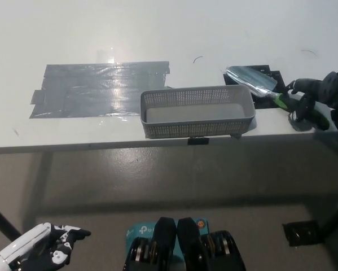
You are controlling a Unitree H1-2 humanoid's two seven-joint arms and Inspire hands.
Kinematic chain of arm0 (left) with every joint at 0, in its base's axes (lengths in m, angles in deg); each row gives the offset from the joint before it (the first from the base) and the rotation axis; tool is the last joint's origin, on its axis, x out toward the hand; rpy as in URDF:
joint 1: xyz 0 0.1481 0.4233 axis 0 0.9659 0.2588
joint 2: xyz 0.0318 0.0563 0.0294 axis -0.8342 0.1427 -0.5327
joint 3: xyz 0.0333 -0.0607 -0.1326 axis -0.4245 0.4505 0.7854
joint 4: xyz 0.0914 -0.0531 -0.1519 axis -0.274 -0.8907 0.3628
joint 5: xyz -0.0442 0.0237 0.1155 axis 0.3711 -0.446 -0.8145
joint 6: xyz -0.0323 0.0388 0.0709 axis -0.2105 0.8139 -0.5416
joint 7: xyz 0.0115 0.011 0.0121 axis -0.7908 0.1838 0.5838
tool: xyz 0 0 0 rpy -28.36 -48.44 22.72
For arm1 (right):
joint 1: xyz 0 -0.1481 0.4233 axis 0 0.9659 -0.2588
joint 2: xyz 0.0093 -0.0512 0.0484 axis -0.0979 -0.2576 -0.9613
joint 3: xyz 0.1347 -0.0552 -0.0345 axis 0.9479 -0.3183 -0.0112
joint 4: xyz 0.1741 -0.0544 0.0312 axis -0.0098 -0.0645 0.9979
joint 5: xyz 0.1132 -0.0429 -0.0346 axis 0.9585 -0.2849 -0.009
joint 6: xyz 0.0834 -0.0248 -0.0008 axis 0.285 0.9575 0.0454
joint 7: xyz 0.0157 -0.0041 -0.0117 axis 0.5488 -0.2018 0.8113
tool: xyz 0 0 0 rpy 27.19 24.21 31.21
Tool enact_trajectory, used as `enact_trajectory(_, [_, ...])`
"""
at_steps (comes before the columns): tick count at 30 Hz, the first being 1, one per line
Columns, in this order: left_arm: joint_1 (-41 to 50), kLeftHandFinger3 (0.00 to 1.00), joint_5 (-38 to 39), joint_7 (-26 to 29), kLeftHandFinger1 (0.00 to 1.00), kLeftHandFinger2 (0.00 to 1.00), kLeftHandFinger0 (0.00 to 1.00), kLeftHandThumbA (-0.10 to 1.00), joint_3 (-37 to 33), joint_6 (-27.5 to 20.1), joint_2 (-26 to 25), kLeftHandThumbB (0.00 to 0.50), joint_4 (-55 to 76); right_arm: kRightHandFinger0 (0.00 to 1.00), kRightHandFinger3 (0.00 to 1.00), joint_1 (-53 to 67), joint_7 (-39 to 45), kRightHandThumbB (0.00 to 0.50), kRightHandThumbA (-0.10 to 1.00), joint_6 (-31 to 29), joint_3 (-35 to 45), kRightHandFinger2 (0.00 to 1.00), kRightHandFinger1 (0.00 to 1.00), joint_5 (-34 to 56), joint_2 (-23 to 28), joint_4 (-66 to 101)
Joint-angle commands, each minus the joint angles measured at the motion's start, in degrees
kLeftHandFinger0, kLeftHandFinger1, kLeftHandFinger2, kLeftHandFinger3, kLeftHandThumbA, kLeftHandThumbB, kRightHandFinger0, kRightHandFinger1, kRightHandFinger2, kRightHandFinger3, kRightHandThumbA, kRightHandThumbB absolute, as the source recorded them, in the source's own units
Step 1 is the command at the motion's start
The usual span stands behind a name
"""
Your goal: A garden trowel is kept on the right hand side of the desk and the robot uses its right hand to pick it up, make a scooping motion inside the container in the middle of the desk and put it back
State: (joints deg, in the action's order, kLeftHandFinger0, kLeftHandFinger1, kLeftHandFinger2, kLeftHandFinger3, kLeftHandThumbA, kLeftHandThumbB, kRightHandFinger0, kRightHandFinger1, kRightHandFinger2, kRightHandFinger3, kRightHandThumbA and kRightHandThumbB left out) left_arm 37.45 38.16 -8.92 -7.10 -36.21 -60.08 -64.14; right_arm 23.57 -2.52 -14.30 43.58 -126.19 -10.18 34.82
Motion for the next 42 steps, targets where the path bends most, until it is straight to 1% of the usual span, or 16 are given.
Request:
enact_trajectory(1, [-1.28,1.0,0.08,-0.31,0.86,0.8,0.94,1.0,0.38,-0.26,-1.21,0.356,1.82,1.0,1.0,1.95,4.87,0.08,0.6,-1.15,-2.32,1.0,1.0,1.43,-1.79,-2.78])
enact_trajectory(6, [-1.96,1.0,0.42,-0.34,0.87,0.8,0.95,1.0,0.41,0.72,-1.18,0.371,2.11,1.0,1.0,1.4,6.32,0.081,0.69,-0.47,-3.88,1.0,1.0,1.44,-2.66,-3.57])
enact_trajectory(12, [-2.75,1.0,0.49,-0.59,0.87,0.8,0.95,1.0,0.51,0.55,-1.56,0.377,2.09,1.0,1.0,-1.42,9.98,0.085,0.95,-3.41,-9.53,1.0,1.0,-0.86,-2.86,-9.69])
enact_trajectory(17, [-3.12,0.99,1.03,-0.54,0.87,0.79,0.96,1.0,1.01,0.78,-1.6,0.368,2.32,1.0,1.0,-3.93,11.3,0.178,1.0,-1.97,-14.59,1.0,1.0,-4.22,-4.03,-14.99])
enact_trajectory(21, [-2.61,0.99,0.68,-0.21,0.86,0.79,0.95,1.0,1.12,0.51,-1.42,0.356,2.77,1.0,1.0,-4.75,8.31,0.133,1.0,1.33,-21.12,1.0,1.0,-9.16,-6.19,-19.58])
enact_trajectory(22, [-2.22,0.98,0.75,-0.17,0.86,0.79,0.95,1.0,1.19,0.41,-1.36,0.35,2.93,0.76,1.0,-4.45,6.38,0.131,1.0,2.63,-21.54,1.0,0.92,-9.16,-6.63,-20.04])
enact_trajectory(23, [-1.85,0.98,0.83,-0.17,0.86,0.79,0.95,1.0,1.29,0.24,-1.35,0.35,3.06,0.54,1.0,-4.03,3.78,0.132,1.0,4.25,-21.46,0.85,0.72,-8.88,-7.07,-20.28])
enact_trajectory(24, [-1.79,0.96,0.82,-0.12,0.85,0.78,0.94,1.0,1.33,0.01,-1.25,0.345,2.95,0.16,1.0,-3.72,1.66,0.059,0.93,5.51,-20.57,0.63,0.3,-8.0,-7.3,-19.96])
enact_trajectory(26, [-1.7,0.96,0.97,-0.09,0.85,0.77,0.94,1.0,1.38,0.31,-1.16,0.348,3.01,0.01,0.84,-1.6,-6.43,0.0,0.65,6.05,-17.04,0.25,0.03,-7.44,-7.35,-18.31])
enact_trajectory(27, [-1.67,0.96,0.76,0.02,0.86,0.77,0.94,1.0,1.33,0.54,-1.17,0.357,3.07,0.0,0.83,-0.5,-7.57,0.105,0.37,6.05,-16.59,0.13,0.0,-7.53,-6.77,-15.91])
enact_trajectory(29, [-1.29,0.96,0.66,0.03,0.87,0.78,0.95,1.0,1.28,0.58,-1.17,0.357,3.33,0.0,0.87,1.04,-9.09,0.176,0.2,6.05,-14.87,0.13,0.0,-8.04,-6.41,-13.56])
enact_trajectory(32, [-0.96,0.97,0.47,0.19,0.88,0.78,0.96,1.0,1.27,0.6,-1.05,0.35,3.84,0.0,1.0,1.82,-15.54,0.12,0.15,6.05,-9.4,0.07,0.0,-7.7,-8.14,-15.9])
enact_trajectory(35, [-1.02,0.97,0.41,0.24,0.88,0.78,0.96,1.0,1.33,0.82,-1.13,0.349,4.12,0.0,1.0,1.82,-17.33,0.119,0.14,6.05,-7.4,0.09,0.0,-8.25,-8.66,-16.58])
enact_trajectory(37, [-0.98,0.98,0.76,0.02,0.87,0.78,0.94,1.0,1.55,0.24,-1.21,0.367,3.78,0.0,1.0,2.82,-19.54,0.02,0.2,6.05,-5.32,0.1,0.0,-7.05,-8.49,-15.54])
enact_trajectory(39, [-0.92,0.98,1.14,-0.04,0.86,0.78,0.94,1.0,1.77,0.28,-1.14,0.376,3.74,0.0,1.0,3.94,-19.43,0.099,-0.09,6.05,-4.64,0.08,0.0,-6.84,-7.76,-13.16])
enact_trajectory(42, [-0.89,0.97,1.59,-0.12,0.86,0.77,0.95,1.0,2.09,0.54,-1.16,0.397,3.84,0.0,1.0,5.61,-22.24,0.213,-0.04,5.46,-4.2,0.07,0.0,-6.33,-6.98,-10.45])
